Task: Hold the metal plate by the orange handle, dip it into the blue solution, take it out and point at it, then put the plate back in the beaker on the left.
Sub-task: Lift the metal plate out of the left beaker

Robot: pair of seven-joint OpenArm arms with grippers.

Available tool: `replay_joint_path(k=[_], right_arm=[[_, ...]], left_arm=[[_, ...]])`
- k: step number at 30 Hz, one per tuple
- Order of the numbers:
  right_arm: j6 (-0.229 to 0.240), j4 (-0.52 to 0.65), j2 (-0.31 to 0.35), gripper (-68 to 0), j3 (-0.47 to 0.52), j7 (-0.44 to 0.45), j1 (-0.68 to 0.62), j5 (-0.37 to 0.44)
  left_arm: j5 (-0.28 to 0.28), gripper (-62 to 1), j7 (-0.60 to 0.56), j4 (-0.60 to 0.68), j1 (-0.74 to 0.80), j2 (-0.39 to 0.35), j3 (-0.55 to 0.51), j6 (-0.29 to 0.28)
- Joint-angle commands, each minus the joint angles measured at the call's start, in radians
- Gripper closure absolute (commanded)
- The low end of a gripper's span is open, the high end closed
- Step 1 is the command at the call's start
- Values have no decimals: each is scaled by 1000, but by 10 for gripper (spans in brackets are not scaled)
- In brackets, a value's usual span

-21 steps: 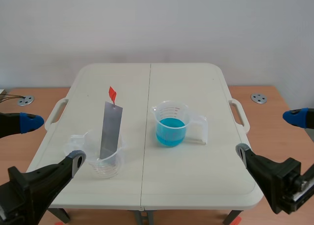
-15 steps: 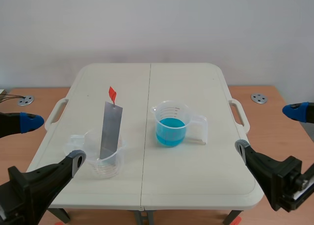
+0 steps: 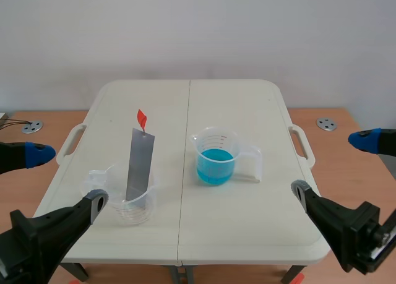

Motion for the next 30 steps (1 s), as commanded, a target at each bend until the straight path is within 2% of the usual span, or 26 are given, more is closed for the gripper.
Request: replay_joint_path(k=[1,2,3,7,8,9,17,21,23,30], right_arm=[[5,14,5,-663,5,19,32,5],[10,14,5,-663,5,19,40,3],[20,14,5,-663,5,19,51,2],[45,14,6,-663,-16,19,97,-14],[45,14,6,-663,-28,15,109,-21],[47,14,6,-663,-42,9,122,-26],[55,14,5,-663,-172,-62,254,-36],[55,13,-2,-663,-238,-106,334,-35],[55,6,-23,-663,-266,-142,377,-36],[55,-49,-111,-663,-363,-219,518,-36]], left_arm=[[-10,-623,-13,7,-1,-3,0,-2],[-10,-622,-13,7,-1,-3,0,-2],[-10,-557,-13,7,-1,-3,0,-2],[-10,-156,4,7,-1,-3,0,-2],[-10,-72,5,7,-1,-3,0,-2],[-11,-13,5,7,-1,-3,0,-2],[-8,-17,23,7,0,-3,-3,-2],[23,-17,59,8,27,-3,-6,-2],[44,-17,58,8,57,-3,-15,-2],[43,-17,47,8,199,-3,-89,-2]])
